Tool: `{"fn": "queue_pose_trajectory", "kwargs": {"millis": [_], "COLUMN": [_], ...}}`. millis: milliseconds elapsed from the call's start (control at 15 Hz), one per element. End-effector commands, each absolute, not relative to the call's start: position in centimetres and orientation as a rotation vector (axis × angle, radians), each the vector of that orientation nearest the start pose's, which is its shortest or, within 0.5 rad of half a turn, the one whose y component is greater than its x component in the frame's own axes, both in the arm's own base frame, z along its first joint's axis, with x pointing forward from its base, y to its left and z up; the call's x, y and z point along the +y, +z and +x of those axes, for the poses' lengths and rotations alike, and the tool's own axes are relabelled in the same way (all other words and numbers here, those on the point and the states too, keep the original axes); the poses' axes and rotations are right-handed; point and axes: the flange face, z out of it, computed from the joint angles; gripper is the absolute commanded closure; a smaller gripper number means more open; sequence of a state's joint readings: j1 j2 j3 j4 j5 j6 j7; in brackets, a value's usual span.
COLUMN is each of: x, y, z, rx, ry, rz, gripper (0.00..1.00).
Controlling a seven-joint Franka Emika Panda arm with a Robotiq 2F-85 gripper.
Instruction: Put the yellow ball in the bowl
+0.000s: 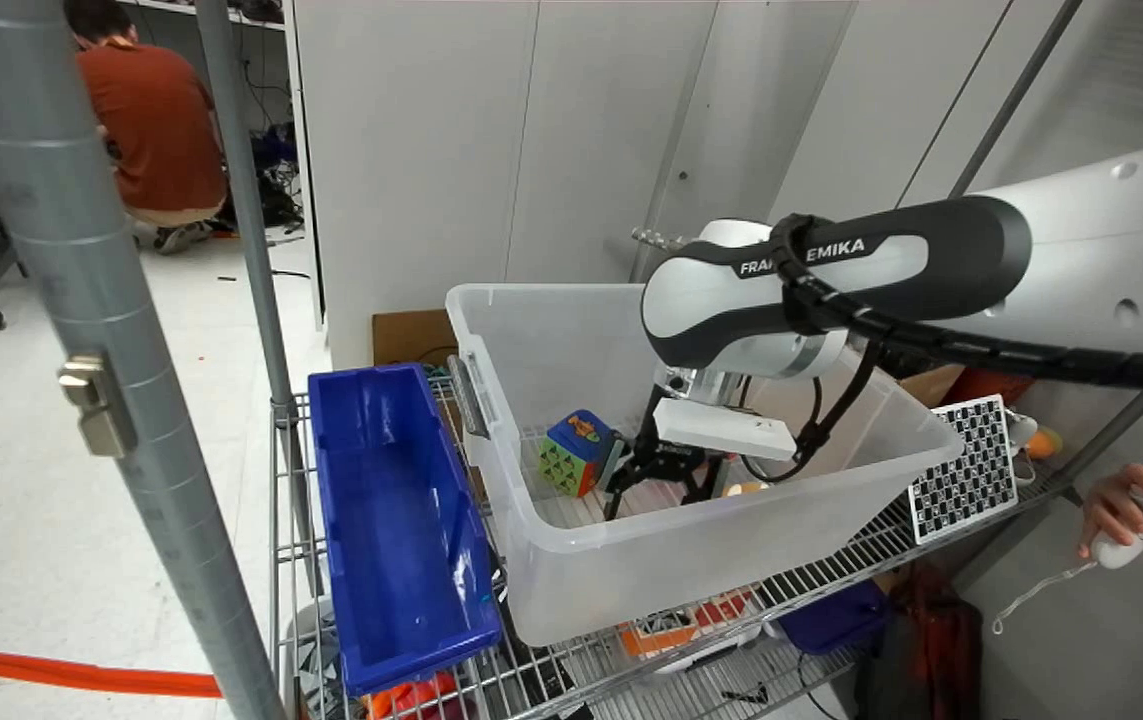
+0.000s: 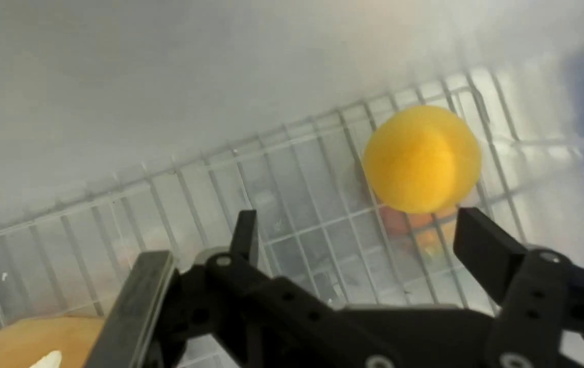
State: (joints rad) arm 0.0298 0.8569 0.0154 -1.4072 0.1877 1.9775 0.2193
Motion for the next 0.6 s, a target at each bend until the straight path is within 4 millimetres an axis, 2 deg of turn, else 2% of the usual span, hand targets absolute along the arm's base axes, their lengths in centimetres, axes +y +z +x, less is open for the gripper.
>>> {"fn": "queue_pose_trajectory", "kwargs": {"millis": [0, 133, 333, 400, 533], "x": [5.6, 6.6, 8.3, 8.4, 9.5], "y": [16.7, 15.9, 12.9, 12.9, 11.6], "z": [70.1, 70.1, 70.1, 70.5, 70.8], "rx": [0.305, 0.239, 0.141, 0.117, 0.058], "ry": [0.559, 0.568, 0.515, 0.498, 0.432], "rz": [-3.048, -3.082, -3.137, -3.14, -3.13], "gripper": [0.01, 0.01, 0.0, 0.0, 0.0]}}
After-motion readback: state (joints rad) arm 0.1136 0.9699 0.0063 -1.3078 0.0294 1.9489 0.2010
